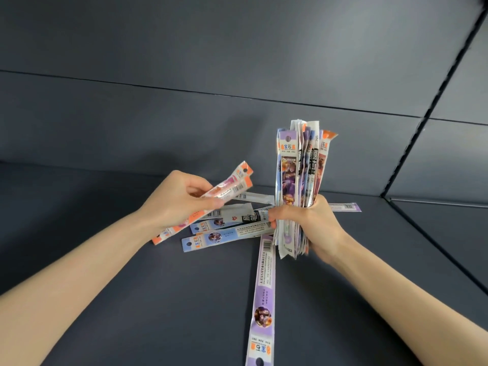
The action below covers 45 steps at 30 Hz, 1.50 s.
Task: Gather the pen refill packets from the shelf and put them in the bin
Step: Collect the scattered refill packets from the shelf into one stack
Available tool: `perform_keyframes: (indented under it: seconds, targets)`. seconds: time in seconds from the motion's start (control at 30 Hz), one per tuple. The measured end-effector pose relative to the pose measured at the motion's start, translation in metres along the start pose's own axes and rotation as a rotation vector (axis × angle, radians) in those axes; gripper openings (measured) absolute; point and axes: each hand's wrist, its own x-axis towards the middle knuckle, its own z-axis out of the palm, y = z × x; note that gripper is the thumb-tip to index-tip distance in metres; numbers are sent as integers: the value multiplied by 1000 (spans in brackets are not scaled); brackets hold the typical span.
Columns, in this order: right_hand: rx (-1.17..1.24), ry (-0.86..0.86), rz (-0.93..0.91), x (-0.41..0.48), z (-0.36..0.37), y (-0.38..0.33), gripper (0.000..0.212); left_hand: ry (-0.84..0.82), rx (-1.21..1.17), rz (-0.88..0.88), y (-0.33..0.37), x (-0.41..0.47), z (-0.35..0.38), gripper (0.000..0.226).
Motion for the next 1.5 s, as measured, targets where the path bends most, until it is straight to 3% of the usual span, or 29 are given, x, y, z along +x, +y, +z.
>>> perform_keyframes:
  seconds: [0.17,0.27,0.37,0.6,0.83,0.97,1.03,1.1,1.2,1.27,1.33,1.4,1.5]
  targets:
    - [66,-25,-30,-1,-1,-6,13,186,-271,52,14,-5,3,11]
    - [201,-41,-67,-3,-1,-18,17,74,-316,43,30,-10,12,6]
    - [227,70,-120,-4,-6,-30,20,-28,-285,65,46,-13,22,9]
    - [286,303,-85,-15,-40,-30,12,-60,-231,68,74,-23,52,15]
    - [446,468,-9,-20,-92,-19,17,-34,-378,-51,80,-36,69,18]
    - [275,355,62,-32,-115,-4,16,248,-365,-7,89,-37,83,17]
    - [154,318,17,-37,-124,-1,17,310,-204,52,97,-33,76,13]
    - [65,269,-96,-39,-130,-5,11,178,16,113,109,-30,68,10]
    - [-87,143,-240,-40,-127,-16,20,-30,221,162,133,-28,70,19]
    - [-187,55,-264,-38,-122,-18,11,17,196,199,145,-23,73,21]
    - [-211,-28,-226,-35,-117,-18,17,115,87,222,150,-18,76,18]
    - [-149,-83,-149,-31,-113,-14,21,188,-62,229,151,-16,83,13]
    - [-23,-102,-46,-23,-109,-9,19,281,-249,202,147,-14,98,25]
